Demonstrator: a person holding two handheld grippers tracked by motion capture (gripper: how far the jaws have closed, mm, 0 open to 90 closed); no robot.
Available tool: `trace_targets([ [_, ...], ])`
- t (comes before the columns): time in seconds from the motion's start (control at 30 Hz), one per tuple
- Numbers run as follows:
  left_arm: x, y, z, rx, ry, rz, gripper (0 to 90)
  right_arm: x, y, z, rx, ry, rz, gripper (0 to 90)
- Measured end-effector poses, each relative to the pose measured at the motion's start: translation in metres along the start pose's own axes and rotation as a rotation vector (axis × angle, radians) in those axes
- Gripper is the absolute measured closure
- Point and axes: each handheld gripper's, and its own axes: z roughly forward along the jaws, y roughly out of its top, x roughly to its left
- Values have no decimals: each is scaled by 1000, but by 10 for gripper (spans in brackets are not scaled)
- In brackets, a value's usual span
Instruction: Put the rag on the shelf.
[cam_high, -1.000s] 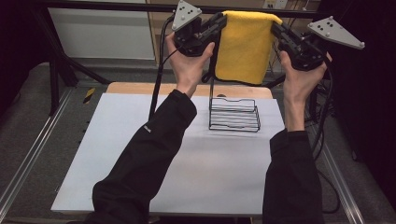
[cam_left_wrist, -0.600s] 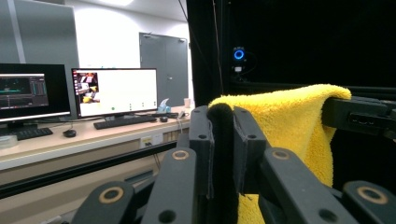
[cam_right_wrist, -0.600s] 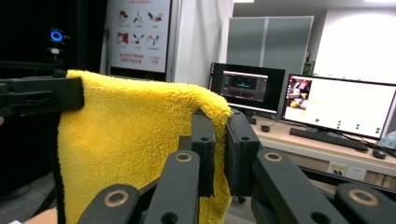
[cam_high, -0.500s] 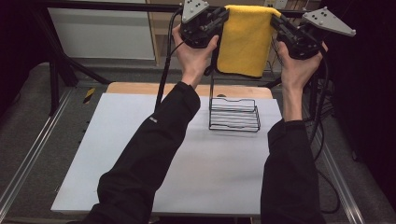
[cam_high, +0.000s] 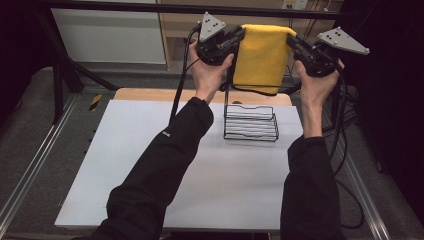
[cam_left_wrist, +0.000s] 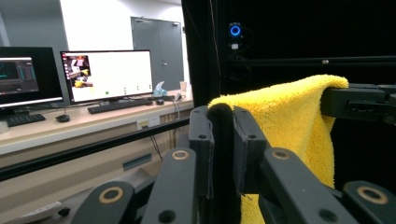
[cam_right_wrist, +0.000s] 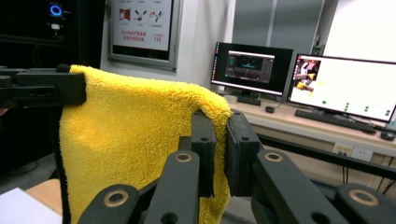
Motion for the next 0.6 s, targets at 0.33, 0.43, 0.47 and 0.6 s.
trace_targets([
  [0.33, -14, -28, -2, 17, -40, -24, 799, -7, -24, -14, 61, 21, 12, 834],
  [0.43, -16, -33, -3, 22, -49, -31, 799, -9, -29, -19, 72, 30, 3, 834],
  [0.47, -17, -34, -4, 26, -50, -28, 799, -9, -30, -20, 75, 30, 1, 834],
  [0.6, -21, -38, -7, 30, -59, -21, 798, -9, -33, -23, 83, 33, 4, 834],
])
